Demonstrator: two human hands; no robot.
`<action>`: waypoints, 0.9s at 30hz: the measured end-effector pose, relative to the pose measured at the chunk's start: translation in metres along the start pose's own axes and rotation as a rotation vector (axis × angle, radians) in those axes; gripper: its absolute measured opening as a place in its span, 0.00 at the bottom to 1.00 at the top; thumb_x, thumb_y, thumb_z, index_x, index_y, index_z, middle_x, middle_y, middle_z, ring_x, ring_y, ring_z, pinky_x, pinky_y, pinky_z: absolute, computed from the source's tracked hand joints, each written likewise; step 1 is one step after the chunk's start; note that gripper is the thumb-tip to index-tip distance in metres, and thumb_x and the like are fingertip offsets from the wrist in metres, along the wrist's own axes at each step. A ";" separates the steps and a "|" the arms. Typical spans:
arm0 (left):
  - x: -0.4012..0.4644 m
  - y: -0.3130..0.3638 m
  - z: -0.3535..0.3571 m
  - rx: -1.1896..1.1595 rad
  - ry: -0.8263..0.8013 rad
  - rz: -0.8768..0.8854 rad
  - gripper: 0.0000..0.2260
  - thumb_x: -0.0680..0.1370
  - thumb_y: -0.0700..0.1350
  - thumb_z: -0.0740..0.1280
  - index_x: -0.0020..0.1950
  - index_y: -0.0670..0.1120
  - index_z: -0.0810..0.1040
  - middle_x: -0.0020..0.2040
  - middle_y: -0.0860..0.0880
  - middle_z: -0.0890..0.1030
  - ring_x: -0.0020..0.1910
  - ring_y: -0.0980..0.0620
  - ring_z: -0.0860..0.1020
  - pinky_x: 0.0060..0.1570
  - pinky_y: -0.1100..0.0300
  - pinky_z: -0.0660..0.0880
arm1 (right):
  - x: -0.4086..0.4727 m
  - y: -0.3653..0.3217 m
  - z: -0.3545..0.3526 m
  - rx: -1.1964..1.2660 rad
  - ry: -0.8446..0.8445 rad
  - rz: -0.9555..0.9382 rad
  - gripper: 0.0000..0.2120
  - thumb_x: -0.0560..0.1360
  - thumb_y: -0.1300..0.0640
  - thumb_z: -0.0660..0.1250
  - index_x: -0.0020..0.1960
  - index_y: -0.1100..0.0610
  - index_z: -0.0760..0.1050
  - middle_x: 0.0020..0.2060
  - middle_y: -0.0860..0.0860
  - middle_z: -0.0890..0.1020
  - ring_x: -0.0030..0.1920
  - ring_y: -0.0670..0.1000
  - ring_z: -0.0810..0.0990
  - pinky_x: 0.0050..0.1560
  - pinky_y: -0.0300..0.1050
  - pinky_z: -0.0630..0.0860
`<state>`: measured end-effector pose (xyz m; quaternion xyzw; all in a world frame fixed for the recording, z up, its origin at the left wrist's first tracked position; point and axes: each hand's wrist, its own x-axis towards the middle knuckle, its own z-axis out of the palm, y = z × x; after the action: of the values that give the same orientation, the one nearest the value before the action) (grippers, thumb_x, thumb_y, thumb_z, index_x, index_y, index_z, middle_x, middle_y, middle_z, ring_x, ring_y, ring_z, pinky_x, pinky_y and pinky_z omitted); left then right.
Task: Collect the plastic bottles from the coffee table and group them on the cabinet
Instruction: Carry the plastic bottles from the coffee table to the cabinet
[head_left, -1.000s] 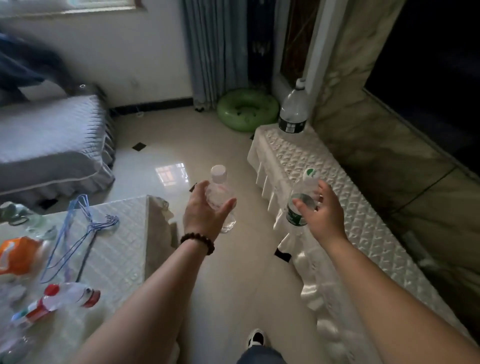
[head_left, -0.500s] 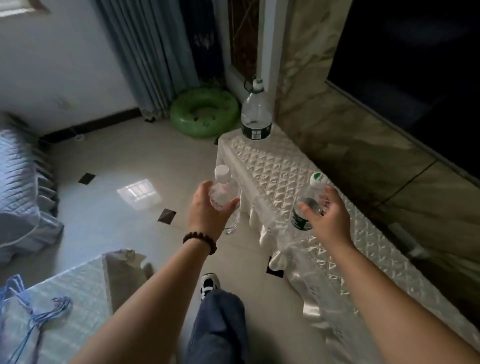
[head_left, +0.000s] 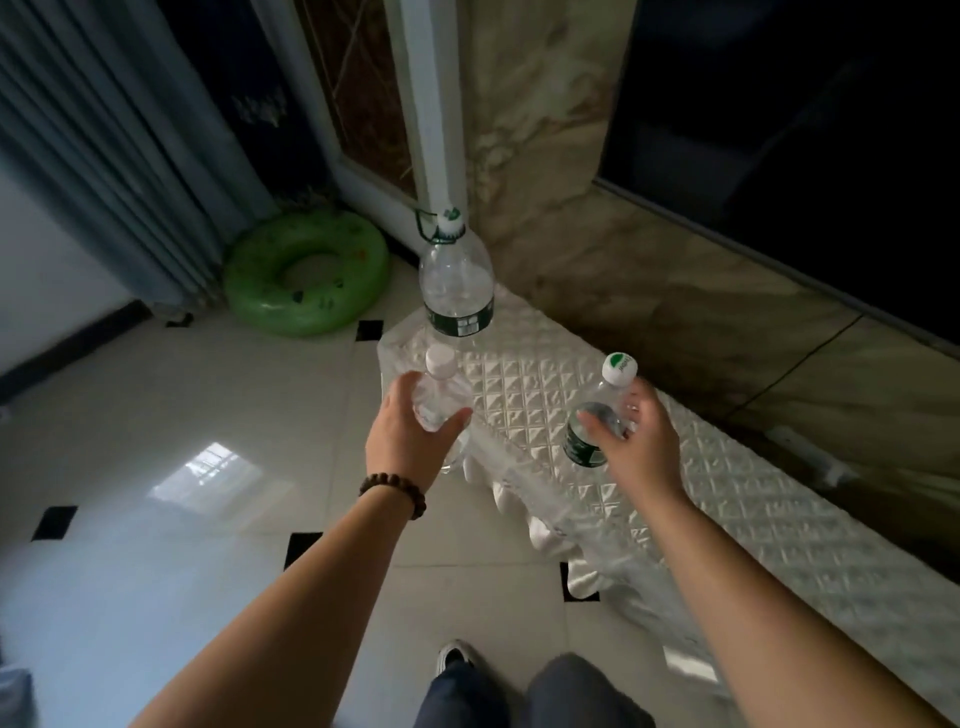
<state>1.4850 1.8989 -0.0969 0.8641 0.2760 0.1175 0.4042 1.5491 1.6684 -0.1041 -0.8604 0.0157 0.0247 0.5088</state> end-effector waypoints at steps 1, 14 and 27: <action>0.014 0.000 0.004 0.004 -0.016 0.007 0.31 0.68 0.58 0.74 0.66 0.52 0.67 0.62 0.50 0.76 0.59 0.50 0.75 0.54 0.55 0.73 | 0.008 -0.001 0.003 -0.007 0.021 0.021 0.30 0.69 0.48 0.74 0.67 0.52 0.68 0.64 0.52 0.74 0.63 0.51 0.73 0.55 0.43 0.70; 0.176 0.022 0.118 0.031 -0.194 0.062 0.30 0.67 0.59 0.74 0.64 0.51 0.68 0.60 0.51 0.76 0.57 0.50 0.75 0.53 0.52 0.75 | 0.158 0.039 0.029 -0.034 0.140 0.221 0.31 0.69 0.48 0.74 0.67 0.54 0.67 0.62 0.53 0.75 0.61 0.52 0.75 0.59 0.55 0.75; 0.307 -0.019 0.244 0.116 -0.430 0.085 0.29 0.69 0.53 0.74 0.64 0.49 0.65 0.60 0.47 0.75 0.56 0.48 0.74 0.49 0.57 0.71 | 0.299 0.097 0.120 -0.075 0.101 0.312 0.28 0.68 0.49 0.75 0.63 0.55 0.70 0.59 0.53 0.77 0.59 0.51 0.76 0.58 0.50 0.75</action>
<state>1.8337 1.9299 -0.2745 0.9018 0.1531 -0.0685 0.3983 1.8396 1.7265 -0.2647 -0.8660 0.1735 0.0608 0.4650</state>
